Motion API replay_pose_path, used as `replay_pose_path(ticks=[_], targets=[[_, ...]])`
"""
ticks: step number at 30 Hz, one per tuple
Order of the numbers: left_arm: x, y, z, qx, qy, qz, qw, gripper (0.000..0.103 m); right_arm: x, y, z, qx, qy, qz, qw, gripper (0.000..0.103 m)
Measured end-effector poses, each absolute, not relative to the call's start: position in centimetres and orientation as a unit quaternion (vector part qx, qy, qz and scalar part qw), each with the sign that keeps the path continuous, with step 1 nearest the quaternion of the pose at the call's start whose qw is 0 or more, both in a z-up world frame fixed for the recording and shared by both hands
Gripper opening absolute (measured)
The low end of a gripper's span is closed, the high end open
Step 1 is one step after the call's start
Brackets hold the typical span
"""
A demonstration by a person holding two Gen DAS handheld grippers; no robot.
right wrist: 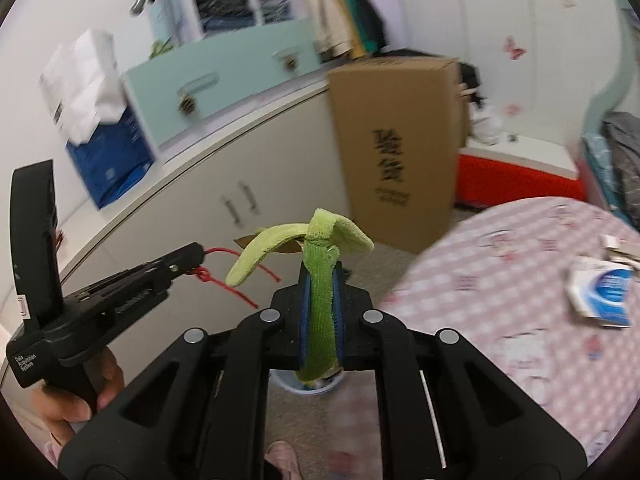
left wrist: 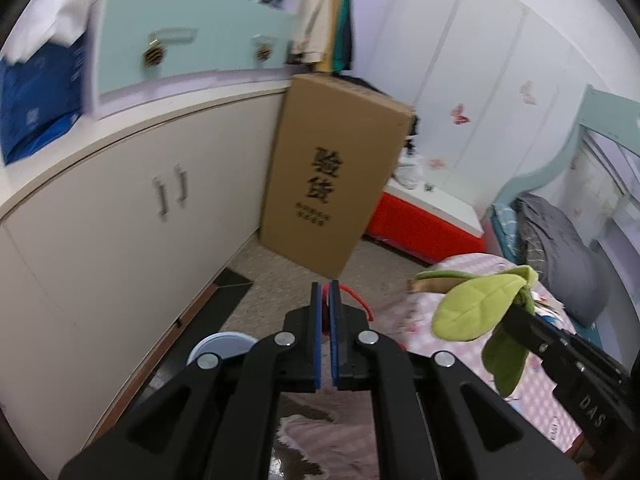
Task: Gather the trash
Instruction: 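Carry the plush toy and red string over the wastebasket and open both tools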
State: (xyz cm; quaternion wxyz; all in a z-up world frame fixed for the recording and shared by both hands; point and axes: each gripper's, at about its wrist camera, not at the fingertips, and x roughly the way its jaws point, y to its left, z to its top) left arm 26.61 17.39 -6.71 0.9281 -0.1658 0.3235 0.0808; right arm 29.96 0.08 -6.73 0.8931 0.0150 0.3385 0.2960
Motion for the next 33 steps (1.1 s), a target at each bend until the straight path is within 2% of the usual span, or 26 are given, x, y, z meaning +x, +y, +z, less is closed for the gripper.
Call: replay_pose_path(ticks=[12,14,16,17,18,24,33], targets=[[27.5,28.1,-15.1,-0.21,0.381,0.158,0.887,0.003,33.0,12.1,-15.1,-0.021,0.411,0.339,0.846,0.01],[27.9,29.3,-16.5,-0.214,0.39,0.168,0.88,0.003,33.7,13.1,-16.4,-0.022,0.416,0.343,0.842,0.013],[28.4,30.7,-18.2,-0.218,0.402,0.18,0.871,0.003,34.6,14.3,-18.0,-0.026,0.426,0.342,0.837,0.03],[28.6,31.2,-18.8,-0.219,0.407,0.185,0.867,0.003,35.0,14.8,-18.8,-0.027,0.431,0.339,0.836,0.052],[28.9,31.7,-19.5,-0.22,0.413,0.191,0.863,0.003,35.4,15.4,-19.6,-0.033,0.435,0.338,0.834,0.062],[30.4,33.6,-23.2,-0.22,0.444,0.204,0.844,0.003,36.3,15.8,-21.1,-0.047,0.446,0.328,0.831,0.064],[31.4,32.9,-24.3,-0.22,0.456,0.197,0.84,0.003,36.4,14.5,-21.1,-0.053,0.437,0.304,0.845,0.068]])
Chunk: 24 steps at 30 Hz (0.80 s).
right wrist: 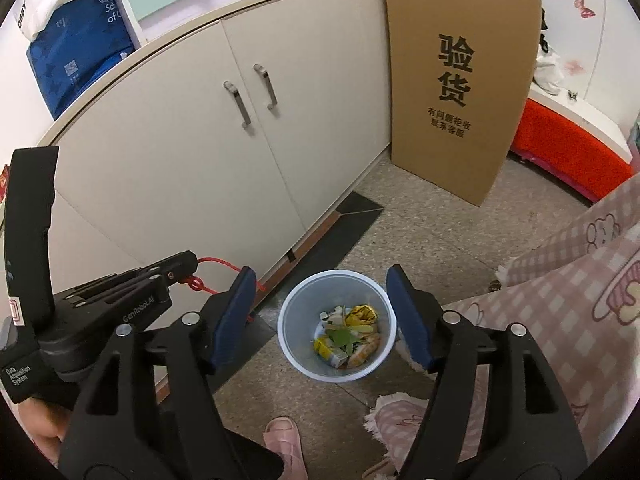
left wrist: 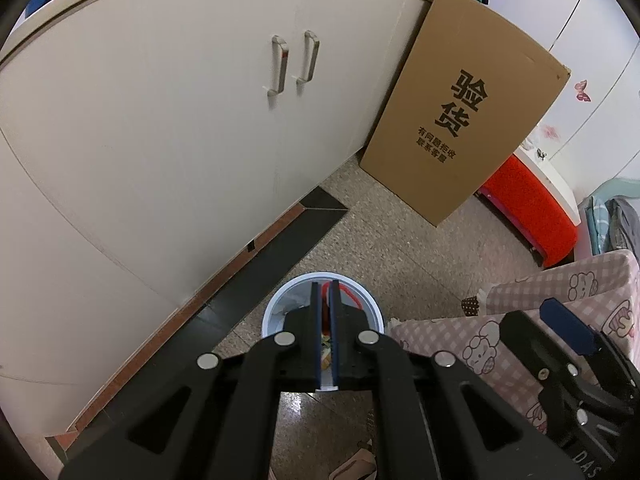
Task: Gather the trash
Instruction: 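Carry the plush toy and red string over the wastebasket and open both tools, then move both open tools back over the table toward the toothpaste box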
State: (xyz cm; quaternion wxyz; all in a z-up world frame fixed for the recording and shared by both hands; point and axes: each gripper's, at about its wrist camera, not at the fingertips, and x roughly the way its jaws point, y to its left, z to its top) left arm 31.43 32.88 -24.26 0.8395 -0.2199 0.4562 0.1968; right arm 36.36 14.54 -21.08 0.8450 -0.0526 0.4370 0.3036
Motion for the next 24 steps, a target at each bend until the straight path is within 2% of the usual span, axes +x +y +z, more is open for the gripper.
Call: replay_pose_path(ticks=[15,21,22,23,24], targets=[[33.5,30.4,-23.0,-0.202,0.458,0.18,0.847,0.004,36.8,11.7,-20.1,-0.028,0.413,0.267,0.87,0.07],[34.4,29.6,-22.3,-0.201,0.451,0.172,0.853,0.009,37.0,11.2,-20.0,-0.019,0.414,0.262,0.872,0.07],[34.5,29.5,-22.2,-0.2,0.452,0.171,0.853,0.02,37.0,11.0,-20.0,-0.016,0.415,0.259,0.872,0.07],[34.5,29.5,-22.2,-0.199,0.452,0.173,0.852,0.041,37.0,10.8,-19.9,-0.013,0.415,0.259,0.872,0.071],[34.5,29.5,-22.1,-0.199,0.45,0.178,0.852,0.052,37.0,10.7,-19.9,-0.011,0.415,0.258,0.872,0.071]])
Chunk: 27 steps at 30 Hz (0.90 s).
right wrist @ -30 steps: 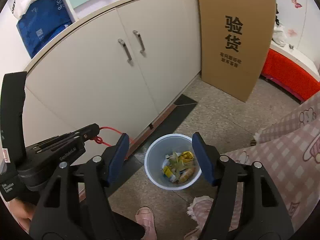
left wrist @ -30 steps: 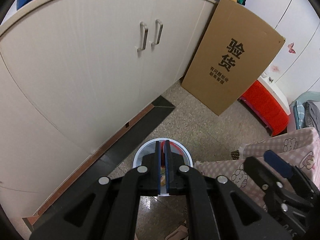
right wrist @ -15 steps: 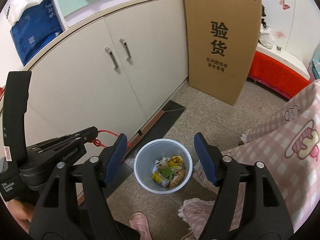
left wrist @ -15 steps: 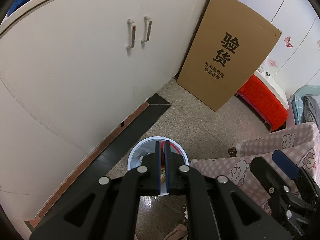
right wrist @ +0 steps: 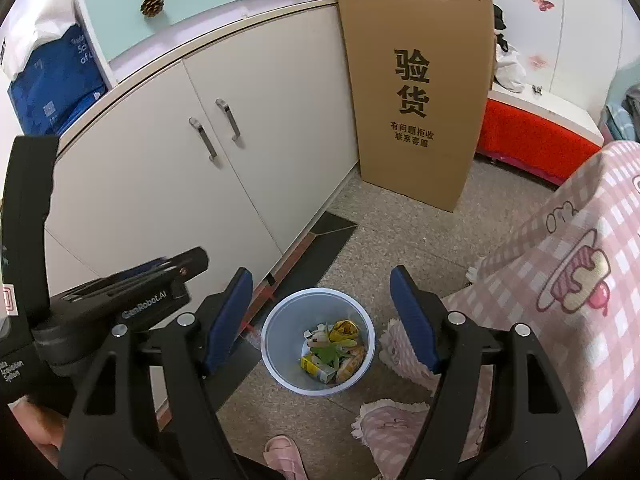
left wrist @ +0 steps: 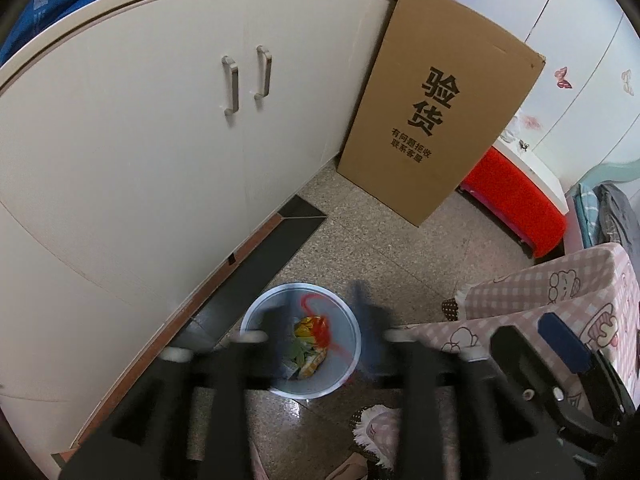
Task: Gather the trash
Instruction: 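Move both open tools back over the table toward the toothpaste box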
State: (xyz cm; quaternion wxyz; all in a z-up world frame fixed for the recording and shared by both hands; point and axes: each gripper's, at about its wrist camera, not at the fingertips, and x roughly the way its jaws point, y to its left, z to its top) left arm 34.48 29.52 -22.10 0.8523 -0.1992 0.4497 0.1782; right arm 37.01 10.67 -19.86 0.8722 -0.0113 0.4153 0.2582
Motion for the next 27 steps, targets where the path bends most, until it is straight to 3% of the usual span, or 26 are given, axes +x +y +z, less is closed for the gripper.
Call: replay_pose_path(ticks=[1,14,27], targets=[[34.3,29.6,-21.9,-0.201,0.442,0.182,0.855,0.064,37.0,10.6,-19.8,-0.011,0.415,0.257,0.873,0.071],[32.0,28.0,-18.7,-0.2,0.424,0.163,0.868,0.065,34.4,7.5,-15.4,0.012,0.383,0.257,0.887,0.071],[29.3,17.5,-10.3,-0.142,0.369,0.091,0.914,0.069,30.1,-5.7,-9.3,0.046,0.324,0.201,0.923,0.074]])
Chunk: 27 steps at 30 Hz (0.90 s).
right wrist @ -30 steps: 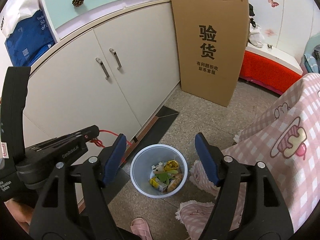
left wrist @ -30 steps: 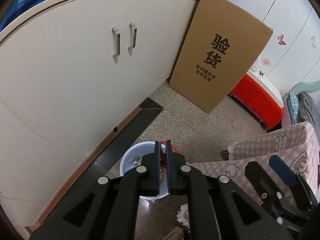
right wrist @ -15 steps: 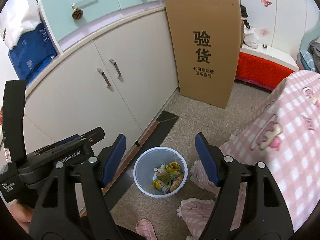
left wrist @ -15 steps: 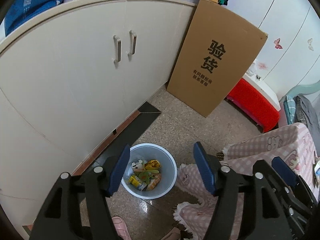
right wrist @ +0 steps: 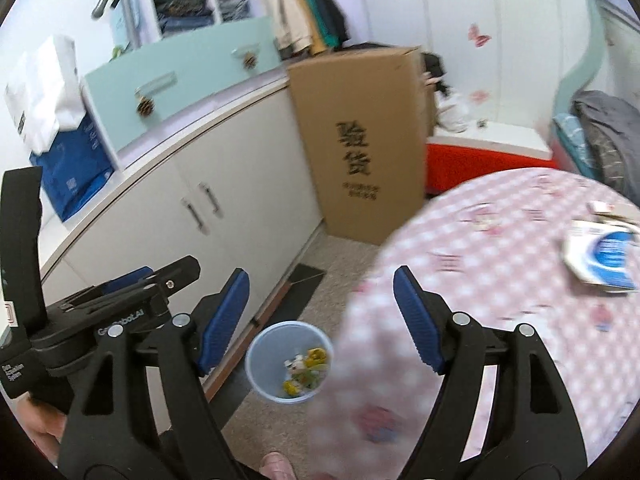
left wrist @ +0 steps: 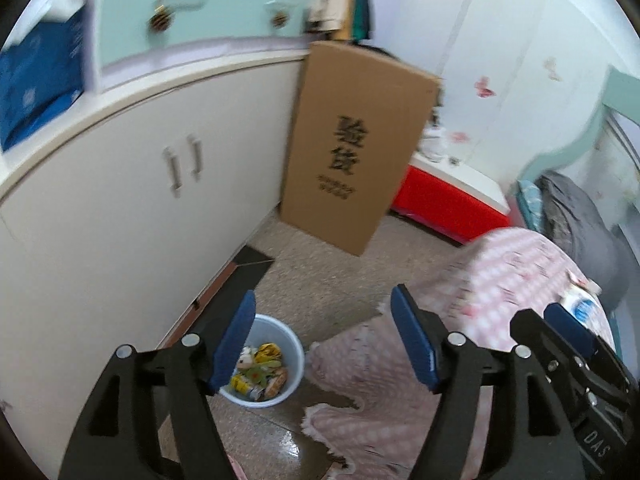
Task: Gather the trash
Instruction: 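Move both open tools back over the table toward the toothpaste box, then grasp the blue-white toothpaste box with the left tool while the right tool grasps a white-red carton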
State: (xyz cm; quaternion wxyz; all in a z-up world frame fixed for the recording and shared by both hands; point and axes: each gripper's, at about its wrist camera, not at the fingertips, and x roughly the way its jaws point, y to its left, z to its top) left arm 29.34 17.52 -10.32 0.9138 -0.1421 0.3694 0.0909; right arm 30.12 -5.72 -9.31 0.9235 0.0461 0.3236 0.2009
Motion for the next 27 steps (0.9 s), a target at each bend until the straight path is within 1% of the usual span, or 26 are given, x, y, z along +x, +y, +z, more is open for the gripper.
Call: replay_pose_path(ticks=[6,15,22,27], targets=[[29.8,8.2,-8.7,-0.095,0.374,0.015,0.922,0.071,28.6,-14.7,-8.8,0.051,0.313,0.141,0.938,0.075],[32.6,-4.9,-9.4,-0.108,0.409,-0.072,0.903,0.072,27.8,-28.2,-10.1,0.096,0.31,0.05,0.945,0.075],[35.4,-11.0,-11.3,-0.129,0.431,-0.101,0.887,0.072,28.6,-34.1,-11.4,0.126,0.308,0.025,0.943,0.075],[37.1,-13.1,-12.4,-0.147,0.435,-0.099,0.883,0.072,30.1,-36.1,-11.7,0.135,0.305,0.018,0.943,0.075]])
